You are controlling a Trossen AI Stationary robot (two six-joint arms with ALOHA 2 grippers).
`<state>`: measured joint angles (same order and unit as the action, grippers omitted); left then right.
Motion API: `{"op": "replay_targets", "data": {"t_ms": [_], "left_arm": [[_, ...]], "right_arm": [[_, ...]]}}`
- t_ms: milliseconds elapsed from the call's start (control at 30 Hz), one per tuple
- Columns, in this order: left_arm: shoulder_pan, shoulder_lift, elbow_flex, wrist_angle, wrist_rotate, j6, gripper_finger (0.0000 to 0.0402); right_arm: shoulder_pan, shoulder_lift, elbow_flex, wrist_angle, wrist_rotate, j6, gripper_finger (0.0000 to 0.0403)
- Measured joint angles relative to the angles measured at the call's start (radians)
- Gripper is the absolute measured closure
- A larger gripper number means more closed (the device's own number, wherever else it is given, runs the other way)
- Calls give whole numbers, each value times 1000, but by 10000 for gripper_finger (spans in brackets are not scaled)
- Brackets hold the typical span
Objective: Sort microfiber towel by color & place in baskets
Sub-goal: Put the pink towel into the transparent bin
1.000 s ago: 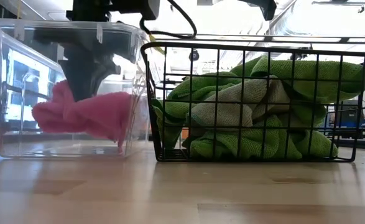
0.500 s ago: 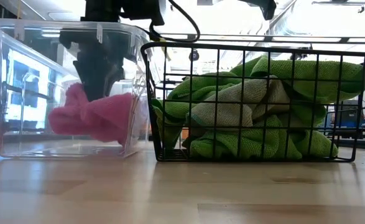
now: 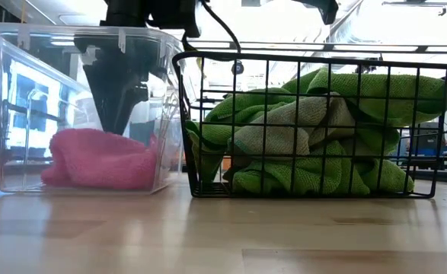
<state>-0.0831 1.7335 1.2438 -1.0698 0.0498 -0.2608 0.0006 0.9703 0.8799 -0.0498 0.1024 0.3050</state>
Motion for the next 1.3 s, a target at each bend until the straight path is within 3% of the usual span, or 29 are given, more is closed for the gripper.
{"op": "replay_targets", "data": {"t_ms": [300,500,900,1067,1300], "left_arm": [[32,-93,119,-172,20,54,197],[33,-313,154,-18,-19,13,197],[26,-723,144,338,-285,-118,197],[1,-805,143,339,-331,-75,198],[-48,-826,143,335,-313,20,198]], "right_arm": [[0,0,0,2,11,-8,196],[-1,0,0,11,19,-19,196],[-1,0,0,155,19,-156,196],[-1,0,0,191,19,-156,196],[0,0,0,190,18,-42,196]]}}
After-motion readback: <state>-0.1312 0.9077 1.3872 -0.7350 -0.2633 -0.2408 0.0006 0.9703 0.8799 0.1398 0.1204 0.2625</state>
